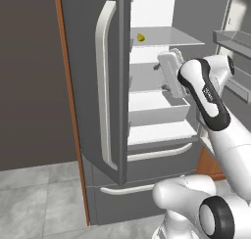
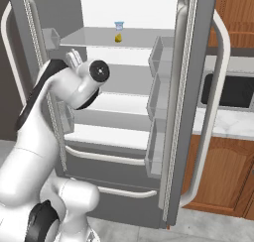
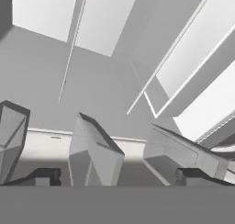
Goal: Take the lemon wedge from the fridge and place it on the plate with fish on the dining counter.
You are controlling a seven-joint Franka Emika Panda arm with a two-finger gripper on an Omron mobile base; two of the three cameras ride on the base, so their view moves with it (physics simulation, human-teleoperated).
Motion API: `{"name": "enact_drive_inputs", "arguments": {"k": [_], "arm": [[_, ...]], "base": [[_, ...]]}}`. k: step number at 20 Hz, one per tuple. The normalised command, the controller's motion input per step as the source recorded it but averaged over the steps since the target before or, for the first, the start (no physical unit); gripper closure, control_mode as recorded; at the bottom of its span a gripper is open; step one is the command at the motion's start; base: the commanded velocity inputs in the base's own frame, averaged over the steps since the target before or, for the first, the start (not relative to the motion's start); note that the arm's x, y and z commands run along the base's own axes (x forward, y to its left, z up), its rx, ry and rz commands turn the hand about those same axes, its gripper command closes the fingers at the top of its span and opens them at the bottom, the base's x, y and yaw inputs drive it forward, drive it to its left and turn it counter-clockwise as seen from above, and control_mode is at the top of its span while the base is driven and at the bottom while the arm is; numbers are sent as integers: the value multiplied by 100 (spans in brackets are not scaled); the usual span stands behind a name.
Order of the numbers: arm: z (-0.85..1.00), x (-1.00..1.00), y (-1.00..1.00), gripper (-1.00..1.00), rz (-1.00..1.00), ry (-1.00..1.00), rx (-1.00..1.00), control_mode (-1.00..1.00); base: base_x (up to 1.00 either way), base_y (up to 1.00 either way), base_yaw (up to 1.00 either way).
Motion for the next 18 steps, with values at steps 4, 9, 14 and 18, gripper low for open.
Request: {"name": "enact_drive_inputs", "arguments": {"k": [4,9,14,18], "arm": [[-18,62,27,-100,16,10,10,-100],[-9,41,29,-100,21,6,12,-100],[-2,15,48,-100,13,0,1,-100],[-12,40,54,-100,7,0,0,-100]], "base": [[0,0,0],[0,0,0],[0,0,0],[0,0,0]]}}
